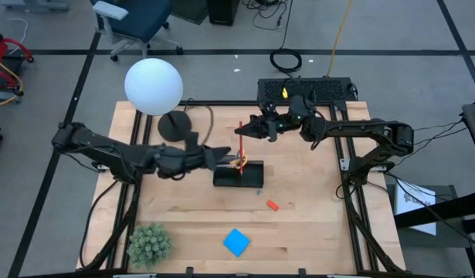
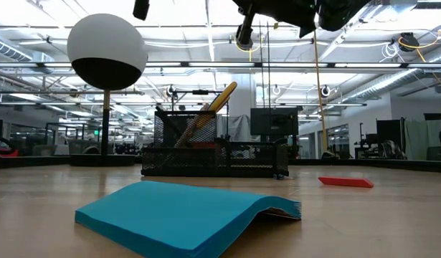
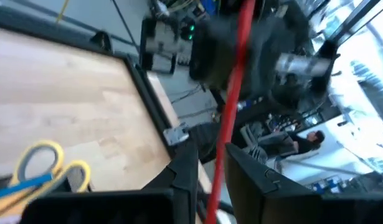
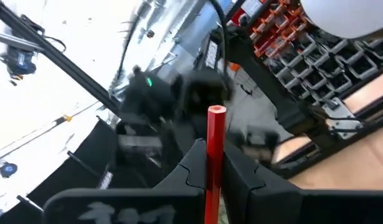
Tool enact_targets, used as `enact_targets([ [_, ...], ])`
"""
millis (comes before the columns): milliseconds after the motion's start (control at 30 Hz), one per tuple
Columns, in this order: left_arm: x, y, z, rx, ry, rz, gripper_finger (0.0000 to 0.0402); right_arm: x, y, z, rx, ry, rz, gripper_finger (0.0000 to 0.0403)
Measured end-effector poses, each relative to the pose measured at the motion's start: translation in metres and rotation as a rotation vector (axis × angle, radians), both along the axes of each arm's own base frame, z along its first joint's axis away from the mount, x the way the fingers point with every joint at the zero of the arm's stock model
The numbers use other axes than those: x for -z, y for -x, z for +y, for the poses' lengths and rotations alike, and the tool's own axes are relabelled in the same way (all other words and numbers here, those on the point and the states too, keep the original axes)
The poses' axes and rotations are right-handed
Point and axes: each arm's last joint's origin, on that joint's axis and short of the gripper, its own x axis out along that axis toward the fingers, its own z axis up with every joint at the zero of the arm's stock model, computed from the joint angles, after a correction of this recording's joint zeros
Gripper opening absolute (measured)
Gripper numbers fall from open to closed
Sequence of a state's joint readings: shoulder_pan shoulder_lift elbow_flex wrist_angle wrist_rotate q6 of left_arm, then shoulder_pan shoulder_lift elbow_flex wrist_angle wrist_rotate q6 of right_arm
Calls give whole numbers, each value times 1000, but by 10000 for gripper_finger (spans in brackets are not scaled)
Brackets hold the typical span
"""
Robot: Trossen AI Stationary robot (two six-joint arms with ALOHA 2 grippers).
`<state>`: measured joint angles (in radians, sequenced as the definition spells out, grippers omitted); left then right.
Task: Pick and place office supplies into organizer
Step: Put the red pencil into the desk organizer
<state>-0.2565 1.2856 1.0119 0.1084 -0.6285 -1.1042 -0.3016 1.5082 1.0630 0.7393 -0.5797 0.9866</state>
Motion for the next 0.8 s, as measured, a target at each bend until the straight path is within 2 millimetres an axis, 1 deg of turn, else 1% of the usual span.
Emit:
enact_targets([
  [133, -19, 21, 10, -21, -17, -32, 81, 2, -1, 0, 10, 31, 9, 10],
  [300, -45, 53, 21, -97, -62, -96, 81, 2, -1, -1, 50, 82, -11, 10],
  [467, -61, 76, 27, -121, -96, -148, 82, 4, -2, -2, 115, 233, -30, 10],
  [600, -66, 85, 29, -119, -96, -168, 81, 5, -2, -3, 188, 334, -50, 10],
  [800, -65, 84, 26, -105, -111, -156, 81, 10, -5, -6, 245, 446, -41, 10],
])
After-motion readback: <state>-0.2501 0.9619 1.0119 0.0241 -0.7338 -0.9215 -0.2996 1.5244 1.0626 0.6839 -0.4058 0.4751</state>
